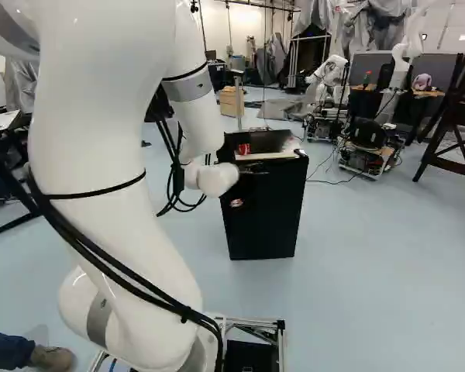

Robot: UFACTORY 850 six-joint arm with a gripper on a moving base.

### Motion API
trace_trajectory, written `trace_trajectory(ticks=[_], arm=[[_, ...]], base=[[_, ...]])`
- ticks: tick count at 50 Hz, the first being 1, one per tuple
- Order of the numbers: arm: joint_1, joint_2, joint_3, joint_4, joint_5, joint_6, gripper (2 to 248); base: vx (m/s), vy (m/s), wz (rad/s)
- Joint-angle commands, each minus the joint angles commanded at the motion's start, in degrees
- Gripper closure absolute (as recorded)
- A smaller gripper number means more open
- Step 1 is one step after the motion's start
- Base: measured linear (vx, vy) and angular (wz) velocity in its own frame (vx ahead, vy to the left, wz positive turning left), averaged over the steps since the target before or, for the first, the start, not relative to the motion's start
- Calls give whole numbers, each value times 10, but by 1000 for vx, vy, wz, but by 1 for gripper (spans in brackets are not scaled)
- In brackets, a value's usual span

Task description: Grab a drink from the fridge

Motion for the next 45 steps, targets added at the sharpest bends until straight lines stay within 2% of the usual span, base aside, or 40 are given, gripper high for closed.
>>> trace_trajectory(ticks=[15, 32, 45], arm=[[20, -1, -1, 57, 54, 0, 3], [45, -34, -39, 62, 59, 0, 3], [51, -66, -79, 62, 59, 0, 3]], base=[[0, 0, 0], [0, 0, 0], [0, 0, 0]])
